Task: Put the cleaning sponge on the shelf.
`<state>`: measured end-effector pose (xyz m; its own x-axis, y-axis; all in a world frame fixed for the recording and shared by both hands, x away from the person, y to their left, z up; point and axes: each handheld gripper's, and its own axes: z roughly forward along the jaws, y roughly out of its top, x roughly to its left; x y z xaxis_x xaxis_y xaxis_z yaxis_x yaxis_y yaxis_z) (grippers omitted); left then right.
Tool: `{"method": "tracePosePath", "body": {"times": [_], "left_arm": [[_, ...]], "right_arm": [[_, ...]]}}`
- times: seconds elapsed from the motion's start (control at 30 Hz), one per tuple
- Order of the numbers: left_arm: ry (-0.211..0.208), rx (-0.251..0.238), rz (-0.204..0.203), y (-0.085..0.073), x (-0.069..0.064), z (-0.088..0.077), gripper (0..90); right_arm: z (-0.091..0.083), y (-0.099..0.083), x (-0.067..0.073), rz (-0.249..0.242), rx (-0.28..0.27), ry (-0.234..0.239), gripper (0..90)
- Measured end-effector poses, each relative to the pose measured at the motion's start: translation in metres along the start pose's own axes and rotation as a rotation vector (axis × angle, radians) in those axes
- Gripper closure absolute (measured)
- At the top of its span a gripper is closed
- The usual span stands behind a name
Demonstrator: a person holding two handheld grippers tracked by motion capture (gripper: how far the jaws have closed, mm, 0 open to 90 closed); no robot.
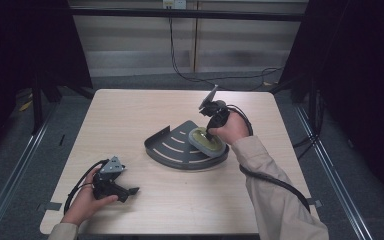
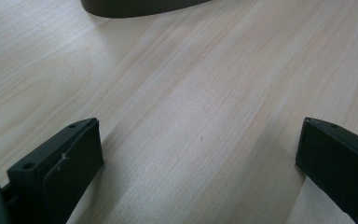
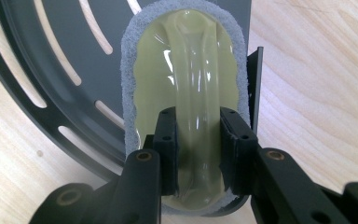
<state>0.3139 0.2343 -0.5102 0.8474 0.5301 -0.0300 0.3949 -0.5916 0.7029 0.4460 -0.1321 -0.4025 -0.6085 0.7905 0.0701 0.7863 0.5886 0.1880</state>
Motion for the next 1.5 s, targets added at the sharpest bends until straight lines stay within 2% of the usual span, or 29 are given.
{"method": "tracePosePath", "body": {"times": [0.93, 1.5], "left_arm": [[0.0, -0.001, -0.001, 0.0, 0.0, 0.0, 0.0], [0.003, -0.004, -0.002, 0.0, 0.0, 0.0, 0.0]], "right_arm": [[0.018, -0.005, -0.004, 0.022, 0.014, 0.004, 70.8], [0.021, -0.01, -0.005, 0.037, 0.011, -0.004, 70.8]]}}
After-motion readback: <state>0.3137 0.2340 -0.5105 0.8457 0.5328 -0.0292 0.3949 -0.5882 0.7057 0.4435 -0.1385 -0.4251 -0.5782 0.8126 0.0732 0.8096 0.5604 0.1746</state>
